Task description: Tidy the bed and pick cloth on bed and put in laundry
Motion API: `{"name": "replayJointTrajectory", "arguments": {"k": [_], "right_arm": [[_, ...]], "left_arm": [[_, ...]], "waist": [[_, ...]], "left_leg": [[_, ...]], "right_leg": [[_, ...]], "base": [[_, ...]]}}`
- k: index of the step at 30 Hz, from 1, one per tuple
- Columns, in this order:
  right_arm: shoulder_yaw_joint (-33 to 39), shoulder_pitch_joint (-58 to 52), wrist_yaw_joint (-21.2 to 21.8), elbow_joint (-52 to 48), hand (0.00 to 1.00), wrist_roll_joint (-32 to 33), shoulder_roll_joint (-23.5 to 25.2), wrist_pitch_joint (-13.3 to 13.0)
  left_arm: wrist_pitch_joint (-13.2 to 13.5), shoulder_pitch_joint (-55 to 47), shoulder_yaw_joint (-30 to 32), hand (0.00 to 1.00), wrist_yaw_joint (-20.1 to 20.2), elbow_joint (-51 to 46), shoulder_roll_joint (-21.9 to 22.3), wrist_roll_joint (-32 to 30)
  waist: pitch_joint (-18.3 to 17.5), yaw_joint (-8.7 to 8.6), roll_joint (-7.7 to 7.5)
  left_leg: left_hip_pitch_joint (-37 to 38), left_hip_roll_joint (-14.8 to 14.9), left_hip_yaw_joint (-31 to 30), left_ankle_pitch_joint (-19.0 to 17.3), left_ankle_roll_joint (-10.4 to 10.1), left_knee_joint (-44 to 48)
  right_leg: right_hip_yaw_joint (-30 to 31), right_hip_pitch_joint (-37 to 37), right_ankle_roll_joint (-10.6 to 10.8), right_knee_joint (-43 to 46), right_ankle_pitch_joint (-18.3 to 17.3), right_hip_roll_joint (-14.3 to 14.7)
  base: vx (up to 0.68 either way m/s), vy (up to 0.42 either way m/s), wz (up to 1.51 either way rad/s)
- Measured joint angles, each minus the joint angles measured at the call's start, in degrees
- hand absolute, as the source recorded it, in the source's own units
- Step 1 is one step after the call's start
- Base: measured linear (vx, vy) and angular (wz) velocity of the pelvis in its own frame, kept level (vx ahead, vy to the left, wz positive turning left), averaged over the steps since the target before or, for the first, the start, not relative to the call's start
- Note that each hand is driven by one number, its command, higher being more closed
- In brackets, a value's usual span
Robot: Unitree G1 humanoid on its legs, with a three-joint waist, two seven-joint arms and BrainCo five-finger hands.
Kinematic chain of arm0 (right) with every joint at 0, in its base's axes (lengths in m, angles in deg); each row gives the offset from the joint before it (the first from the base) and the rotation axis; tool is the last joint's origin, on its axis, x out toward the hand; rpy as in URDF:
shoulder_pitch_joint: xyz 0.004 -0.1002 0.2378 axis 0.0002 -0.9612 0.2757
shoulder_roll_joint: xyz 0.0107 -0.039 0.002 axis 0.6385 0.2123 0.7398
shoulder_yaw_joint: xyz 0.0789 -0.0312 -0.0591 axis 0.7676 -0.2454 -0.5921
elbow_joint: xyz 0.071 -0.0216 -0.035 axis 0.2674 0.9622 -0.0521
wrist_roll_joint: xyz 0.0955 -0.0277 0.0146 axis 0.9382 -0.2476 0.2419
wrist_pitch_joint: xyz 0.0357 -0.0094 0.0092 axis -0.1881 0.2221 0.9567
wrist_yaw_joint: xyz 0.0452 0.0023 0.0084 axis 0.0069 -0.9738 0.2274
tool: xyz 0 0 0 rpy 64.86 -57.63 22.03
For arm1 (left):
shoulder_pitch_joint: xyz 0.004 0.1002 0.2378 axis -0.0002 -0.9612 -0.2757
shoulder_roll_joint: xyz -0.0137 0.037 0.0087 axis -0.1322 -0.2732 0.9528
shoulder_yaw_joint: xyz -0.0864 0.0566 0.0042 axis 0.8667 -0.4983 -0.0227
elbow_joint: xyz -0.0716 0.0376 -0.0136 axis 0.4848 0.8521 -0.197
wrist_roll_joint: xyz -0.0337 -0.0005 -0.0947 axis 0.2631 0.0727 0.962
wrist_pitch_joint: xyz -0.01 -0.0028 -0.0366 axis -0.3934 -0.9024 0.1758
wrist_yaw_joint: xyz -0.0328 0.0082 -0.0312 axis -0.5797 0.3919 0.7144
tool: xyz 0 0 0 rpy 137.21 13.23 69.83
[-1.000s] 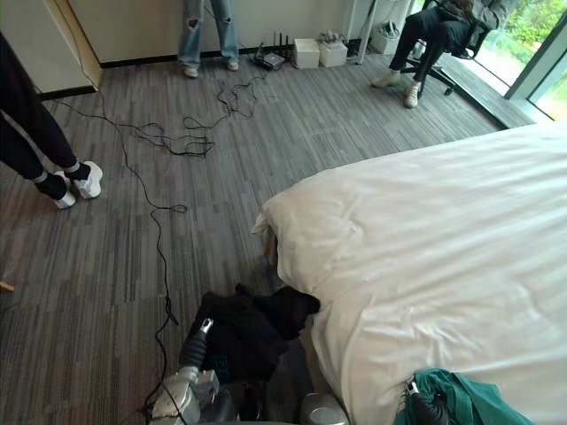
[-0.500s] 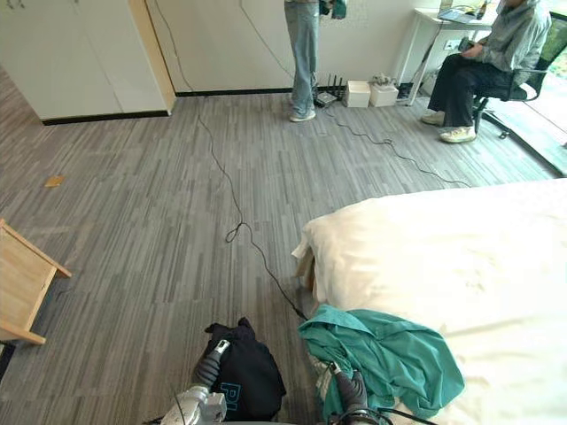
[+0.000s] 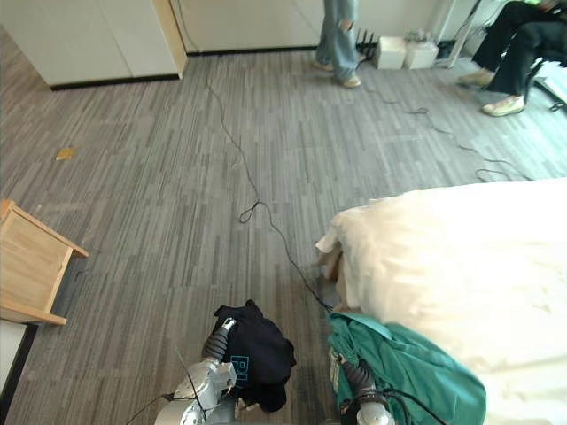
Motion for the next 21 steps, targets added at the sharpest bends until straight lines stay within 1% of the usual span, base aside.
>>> {"name": "replayJointTrajectory", "arguments": {"k": [1, 2, 3, 4, 5, 6, 7, 8, 9, 10, 11, 12, 13, 14, 15, 16, 17, 18, 19, 20, 21], "right_arm": [[0.04, 0.3, 0.05, -0.44, 1.0, -0.08, 0.32, -0.01], [0.08, 0.91, 0.2, -0.63, 1.0, -1.0, 0.63, -0.05], [0.13, 1.01, 0.2, -0.64, 1.0, -1.05, 0.67, -0.08], [0.11, 0.99, 0.2, -0.6, 1.0, -1.23, 0.66, -0.18], [0.04, 0.97, 0.19, -0.61, 1.0, -1.65, 0.94, -0.45], [0.01, 1.03, 0.19, -0.6, 1.0, -1.7, 1.07, -0.51], [0.04, 0.87, 0.2, -0.58, 1.0, -1.92, 1.03, -0.5], [0.04, 0.18, 0.2, -0.61, 1.0, -2.27, 0.62, -0.51], [0.05, -0.13, 0.2, -0.68, 1.0, -2.3, 0.53, -0.51], [0.09, -0.71, 0.18, -1.51, 1.0, -2.5, 0.49, -0.58], [0.08, -1.86, 0.21, -2.82, 1.0, -2.73, 0.49, -0.6], [0.11, -2.15, 0.21, -3.31, 1.0, -2.72, 0.5, -0.65], [0.26, -1.88, 0.2, -3.64, 1.0, -2.71, 0.2, -0.75], [0.69, -1.09, 0.17, -4.01, 1.0, -2.69, -0.3, -0.84], [1.12, -0.7, 0.19, -4.38, 1.0, -2.69, -0.5, -0.87], [1.61, -0.22, 0.13, -4.69, 1.0, -2.68, -0.47, -0.87], [1.16, 0.0, 0.19, -4.95, 1.0, -2.68, -0.35, -0.87], [0.82, 0.02, 0.29, -5.13, 1.0, -2.7, -0.2, -0.85], [-0.09, 0.52, 0.78, -5.01, 1.0, -2.74, -0.52, -0.7], [-0.19, 0.86, 1.08, -4.91, 1.0, -2.79, -0.49, -0.68], [-0.35, 1.44, 1.37, -4.84, 1.0, -2.79, -1.07, -0.69]], "left_arm": [[-0.02, 0.1, 0.32, 1.0, -0.01, -0.02, -0.03, -0.02], [-0.24, 0.05, 0.4, 1.0, -0.07, -0.02, -0.09, -0.09], [-0.42, -0.13, 0.2, 1.0, -0.06, -0.03, -0.06, -0.17], [-0.52, -0.6, 0.11, 1.0, -0.05, -0.08, 0.12, -0.4], [-0.54, -1.07, 0.12, 1.0, -0.03, 0.01, -0.11, -0.42], [-0.56, -0.91, 0.15, 1.0, -0.06, 0.06, -0.41, -0.41], [-0.65, -0.77, 0.15, 1.0, -0.2, 0.08, -0.81, -0.42], [-0.67, -0.98, 0.07, 1.0, -0.57, 0.08, -0.81, -0.42], [-0.67, -1.04, 0.05, 1.0, -0.88, 0.07, -0.87, -0.42], [-0.7, -1.41, -0.2, 1.0, -1.09, 0.07, -1.24, -0.43], [-0.73, -1.44, -0.48, 1.0, -1.1, 0.08, -1.62, -0.47], [-0.76, -1.38, -0.48, 1.0, -1.12, 0.1, -1.67, -0.49], [-0.78, -1.04, -0.56, 1.0, -1.16, 0.17, -1.56, -0.63], [-0.79, -0.24, -0.99, 1.0, -1.16, 0.33, -1.44, -0.81], [-0.78, 0.24, -1.11, 1.0, -1.12, 0.39, -1.36, -1.05], [-0.64, 0.6, -0.88, 1.0, -1.2, 0.64, -1.31, -1.05], [-0.58, 0.34, -0.27, 1.0, -1.27, 0.86, -1.48, -1.05], [-0.33, 0.15, -0.04, 1.0, -1.34, 1.27, -1.63, -1.04], [-0.03, -0.28, 0.38, 1.0, -1.57, 2.68, -1.4, -1.03], [-0.04, -0.45, 0.28, 1.0, -1.58, 3.18, -1.34, -1.03], [0.0, -0.74, 0.47, 1.0, -1.6, 3.87, -0.81, -0.99]], "waist": [[0.21, 0.19, -0.39], [0.53, 0.58, -0.97], [0.56, 1.14, -1.07], [0.57, 1.54, -1.09], [0.52, 1.48, -1.21], [0.62, 1.33, -1.59], [0.9, 0.92, -1.79], [1.07, 0.18, -1.39], [1.29, -0.26, -1.01], [1.59, -0.81, -0.49], [1.91, -2.02, 0.05], [2.13, -2.34, 0.4], [2.28, -3.41, 0.68], [3.02, -3.51, 2.57], [3.37, -3.49, 3.2], [3.6, -3.19, 3.87], [3.48, -3.15, 3.93], [3.42, -3.09, 3.82], [3.33, -2.99, 4.41], [3.21, -3.11, 4.63], [2.63, -2.93, 6.04]], "left_leg": [[0.1, -0.48, 0.15, -0.69, 0.83, 0.84], [1.6, -1.47, 0.13, -1.85, 1.76, 1.76], [3.31, -2.0, 0.08, -2.46, 1.58, 1.52], [6.3, -2.79, -0.24, -3.54, 1.0, -0.01], [11.84, -4.3, -1.9, -5.02, -0.8, -4.47], [13.77, -5.14, -2.77, -5.24, -1.09, -6.31], [17.31, -6.13, -5.05, -5.05, -1.37, -9.32], [21.07, -6.36, -7.4, -4.77, -1.82, -12.32], [22.89, -6.36, -8.79, -4.53, -2.2, -13.88], [26.25, -6.28, -11.61, -3.92, -3.06, -16.74], [28.07, -5.91, -14.61, -3.78, -3.3, -18.06], [28.49, -5.65, -16.14, -3.78, -3.32, -18.24], [29.33, -4.21, -18.66, -3.81, -4.51, -18.34], [29.82, -1.79, -20.94, -4.41, -6.4, -18.29], [30.32, -0.6, -21.44, -4.8, -7.32, -18.33], [31.32, 1.54, -22.52, -5.48, -10.17, -18.37], [33.15, 3.63, -23.57, -6.41, -13.3, -18.92], [34.48, 4.84, -23.97, -7.16, -14.8, -18.97], [36.33, 7.68, -24.56, -8.16, -16.85, -17.89], [36.37, 9.2, -24.87, -7.46, -18.05, -16.42], [34.28, 12.41, -25.75, -4.55, -18.38, -11.21]], "right_leg": [[-0.19, 0.38, 0.59, 0.46, 0.54, -0.53], [-0.11, 0.9, 1.29, 3.9, 1.76, -1.59], [0.34, 0.34, 1.83, 7.73, 2.24, -2.16], [1.38, -1.86, 1.96, 15.68, 3.35, -3.02], [3.13, -7.96, 1.74, 34.33, 7.76, -4.34], [3.64, -11.3, 1.42, 42.49, 8.04, -4.73], [3.91, -16.82, -0.18, 54.47, 6.94, -4.47], [2.23, -21.13, -2.99, 60.34, 4.52, -3.5], [1.03, -23.01, -3.87, 61.67, 3.19, -3.02], [-0.85, -27.01, -5.06, 61.82, 0.69, -2.1], [-2.02, -31.19, -5.13, 58.63, -1.57, -1.86], [-2.12, -33.19, -5.08, 55.81, -2.42, -1.79], [-2.01, -36.21, -5.11, 47.07, -2.57, -1.36], [-1.17, -38.41, -4.28, 35.8, -0.83, -0.66], [0.12, -39.26, -3.62, 29.72, 1.39, -0.49], [3.33, -40.2, -2.46, 18.5, 6.55, -0.84], [5.87, -39.82, -1.88, 10.03, 11.16, -1.37], [6.19, -39.76, -2.16, 8.44, 12.15, -1.88], [5.41, -40.54, -1.55, 13.83, 19.25, -1.29], [5.25, -41.46, -1.95, 18.12, 20.63, -0.8], [3.66, -43.08, -3.54, 25.15, 16.65, 0.89]], "base": [[0.75, 0.245, 0.37], [0.43, 0.14, 0.24], [0.64, 0.232, 0.16], [0.41, 0.161, 0.17], [0.5, 0.181, 0.25], [0.44, 0.061, 0.6], [0.5, 0.005, 0.75], [0.5, -0.029, 0.83], [0.43, -0.081, 0.95], [0.46, -0.15, 1.17], [0.46, -0.197, 1.28], [0.45, -0.274, 1.39], [0.43, -0.321, 1.4], [0.43, -0.34, 1.37], [0.44, -0.381, 1.24], [0.49, -0.451, 1.11], [0.53, -0.495, 1.07], [0.57, -0.582, 0.88], [0.48, -0.495, 0.57], [0.6, -0.649, 0.48], [0.71, -0.789, 0.28]]}}
